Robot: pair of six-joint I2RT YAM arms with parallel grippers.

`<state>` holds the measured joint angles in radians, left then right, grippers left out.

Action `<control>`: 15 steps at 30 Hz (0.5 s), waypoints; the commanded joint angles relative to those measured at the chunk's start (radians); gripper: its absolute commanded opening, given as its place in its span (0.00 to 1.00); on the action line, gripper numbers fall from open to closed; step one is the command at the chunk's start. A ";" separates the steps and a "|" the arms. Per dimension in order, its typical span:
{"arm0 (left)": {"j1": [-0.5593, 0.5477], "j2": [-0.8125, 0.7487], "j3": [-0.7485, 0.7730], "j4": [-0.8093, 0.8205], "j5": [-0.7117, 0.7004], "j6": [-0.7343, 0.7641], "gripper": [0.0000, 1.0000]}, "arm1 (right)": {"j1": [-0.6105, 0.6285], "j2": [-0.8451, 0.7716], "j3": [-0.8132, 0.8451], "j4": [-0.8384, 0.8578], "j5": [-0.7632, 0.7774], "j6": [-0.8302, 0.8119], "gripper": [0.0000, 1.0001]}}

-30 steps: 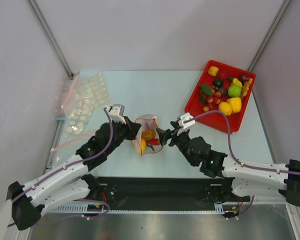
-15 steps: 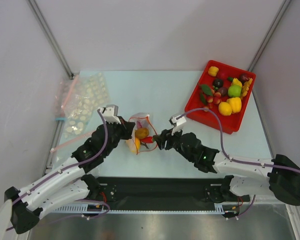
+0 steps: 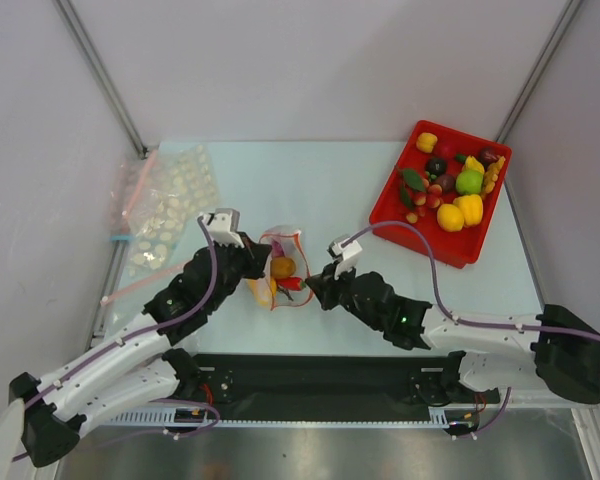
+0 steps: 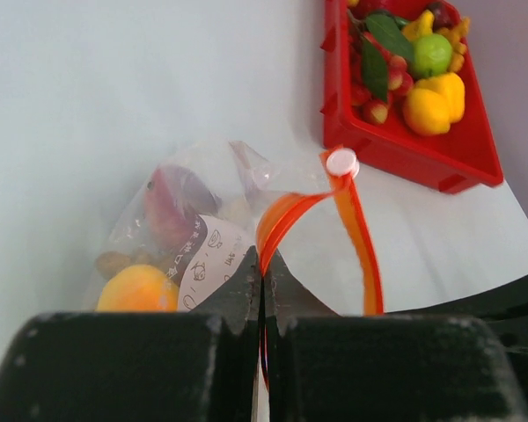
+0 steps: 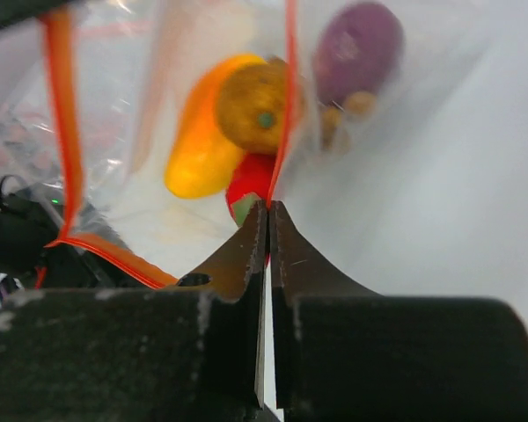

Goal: Place the food in the zip-top bag and seal the zipper
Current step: Zip the zipper food storage bag at the center of the board.

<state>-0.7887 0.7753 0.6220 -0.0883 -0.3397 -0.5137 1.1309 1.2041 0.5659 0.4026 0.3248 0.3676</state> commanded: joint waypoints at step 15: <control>-0.133 0.153 0.143 0.165 0.456 0.149 0.00 | 0.035 -0.296 0.005 -0.002 0.157 -0.059 0.00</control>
<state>-0.8909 0.9127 0.7074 0.0208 0.0174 -0.4076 1.1656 0.9302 0.5655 0.3717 0.4419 0.3096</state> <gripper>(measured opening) 0.009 0.011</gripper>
